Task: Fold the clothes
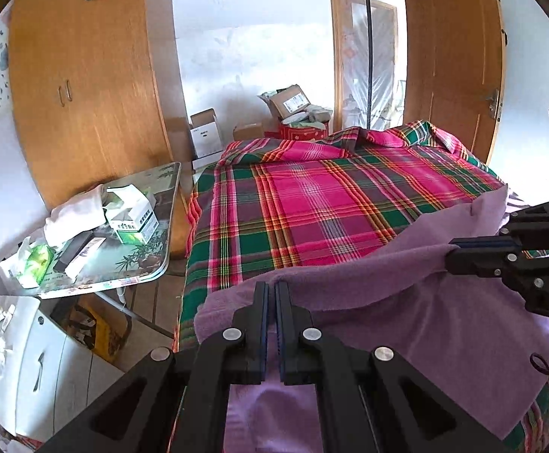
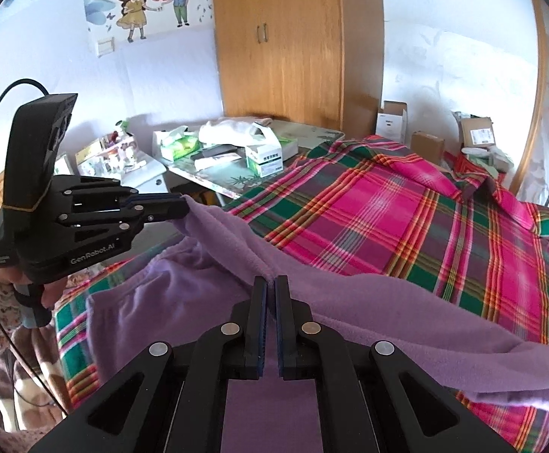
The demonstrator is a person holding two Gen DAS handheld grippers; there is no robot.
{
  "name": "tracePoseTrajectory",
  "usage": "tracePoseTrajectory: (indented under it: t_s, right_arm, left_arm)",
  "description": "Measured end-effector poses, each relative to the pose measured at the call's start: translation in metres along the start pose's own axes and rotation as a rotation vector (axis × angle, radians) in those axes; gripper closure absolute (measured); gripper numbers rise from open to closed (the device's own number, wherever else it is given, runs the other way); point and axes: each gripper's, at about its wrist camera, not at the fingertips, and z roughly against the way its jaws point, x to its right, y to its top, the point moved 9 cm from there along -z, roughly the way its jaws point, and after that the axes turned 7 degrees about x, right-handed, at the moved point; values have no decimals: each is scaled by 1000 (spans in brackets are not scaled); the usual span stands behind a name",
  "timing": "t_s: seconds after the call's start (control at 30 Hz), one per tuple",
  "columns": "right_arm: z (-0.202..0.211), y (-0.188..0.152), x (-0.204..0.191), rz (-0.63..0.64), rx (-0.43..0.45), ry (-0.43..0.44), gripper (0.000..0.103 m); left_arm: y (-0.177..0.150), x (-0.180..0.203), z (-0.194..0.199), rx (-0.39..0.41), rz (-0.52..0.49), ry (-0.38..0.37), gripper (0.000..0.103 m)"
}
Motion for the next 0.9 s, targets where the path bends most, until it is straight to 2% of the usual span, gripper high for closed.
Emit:
tracePoseTrajectory:
  t_s: [0.67, 0.9]
  right_arm:
    - [51, -40, -60, 26, 21, -2, 99]
    - [54, -65, -82, 52, -5, 2, 99]
  left_arm:
    - [-51, 16, 64, 30, 40, 16, 99]
    - [-74, 15, 73, 14, 44, 20, 99]
